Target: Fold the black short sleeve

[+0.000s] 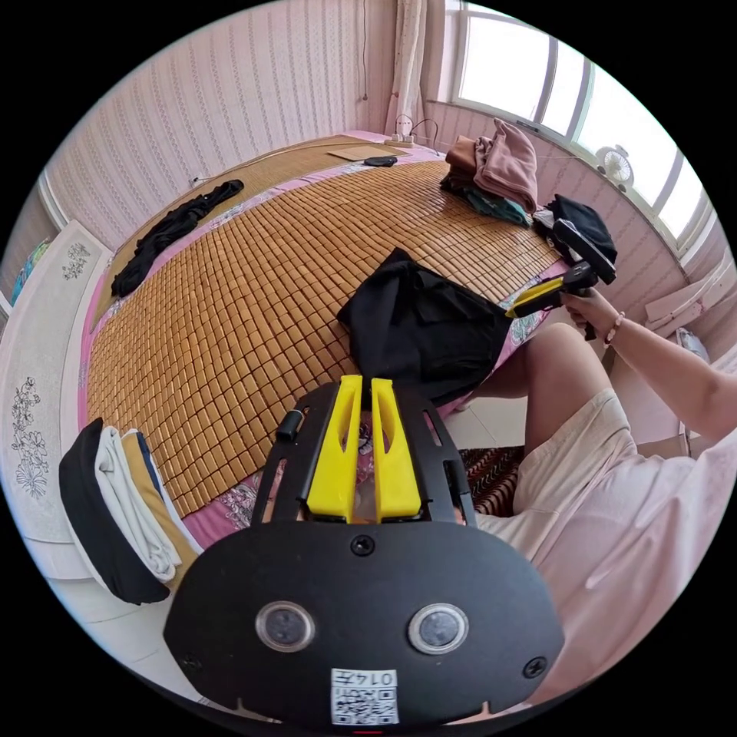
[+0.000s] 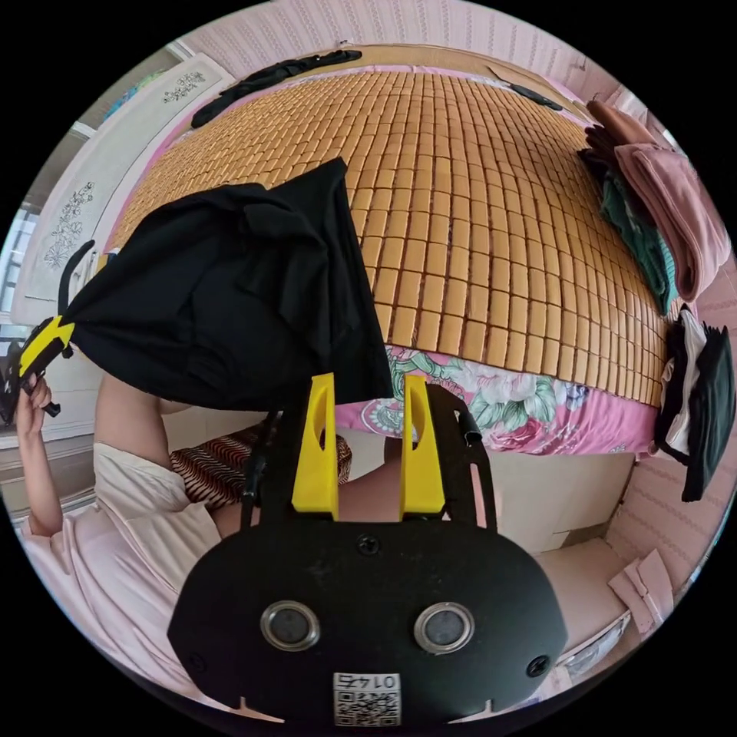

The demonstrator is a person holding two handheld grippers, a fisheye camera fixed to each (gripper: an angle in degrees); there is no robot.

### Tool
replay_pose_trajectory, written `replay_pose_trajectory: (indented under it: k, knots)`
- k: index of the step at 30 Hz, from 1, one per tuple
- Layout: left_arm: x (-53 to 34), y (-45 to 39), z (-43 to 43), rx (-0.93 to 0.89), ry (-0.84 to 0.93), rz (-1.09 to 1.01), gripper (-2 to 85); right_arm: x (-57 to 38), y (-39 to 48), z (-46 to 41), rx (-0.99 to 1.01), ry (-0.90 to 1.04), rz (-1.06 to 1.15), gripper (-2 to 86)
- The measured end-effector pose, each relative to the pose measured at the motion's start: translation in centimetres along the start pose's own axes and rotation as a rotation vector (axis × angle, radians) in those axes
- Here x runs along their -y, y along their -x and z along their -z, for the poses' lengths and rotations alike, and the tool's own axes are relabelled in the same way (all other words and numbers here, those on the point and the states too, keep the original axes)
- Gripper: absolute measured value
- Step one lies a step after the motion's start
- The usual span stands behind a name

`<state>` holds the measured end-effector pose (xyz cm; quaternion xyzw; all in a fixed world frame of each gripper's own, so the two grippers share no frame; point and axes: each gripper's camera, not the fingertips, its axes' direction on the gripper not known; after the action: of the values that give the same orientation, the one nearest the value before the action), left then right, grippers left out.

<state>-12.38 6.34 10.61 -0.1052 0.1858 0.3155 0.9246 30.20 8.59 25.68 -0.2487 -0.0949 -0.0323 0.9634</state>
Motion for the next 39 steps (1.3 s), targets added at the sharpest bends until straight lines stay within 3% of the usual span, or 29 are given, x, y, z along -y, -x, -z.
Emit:
replay_pose_trajectory:
  k: [5,10,14,20,26,39]
  knots:
    - [-1.7,1.4,-0.4,-0.018,0.028,0.035,-0.5,0.2,1.3,-1.4,0.016,0.034,-0.011,10.7]
    - [-3.6,3.1,-0.3,-0.057,0.013,0.098,-0.5,-0.7,3.8,0.0,-0.043,0.0,0.033,1.3]
    - [-5.2,4.8,1.6,-0.129,-0.059,0.145,-0.5,-3.2,8.5,7.1,-0.096,-0.173,0.189,0.3]
    - [-7.9,7.2,7.9,-0.175,-0.264,0.159,-0.6,-8.0,17.3,16.8,-0.348,-0.397,0.438,-0.2]
    - [-12.8,10.7,13.7,-0.346,-0.55,0.24,-0.7,-11.4,19.5,20.6,-0.484,-0.479,0.468,-0.6]
    - [-23.4,14.9,24.7,-0.324,-0.877,0.236,-0.8,-17.9,15.0,25.6,-0.246,-0.548,0.412,-0.6]
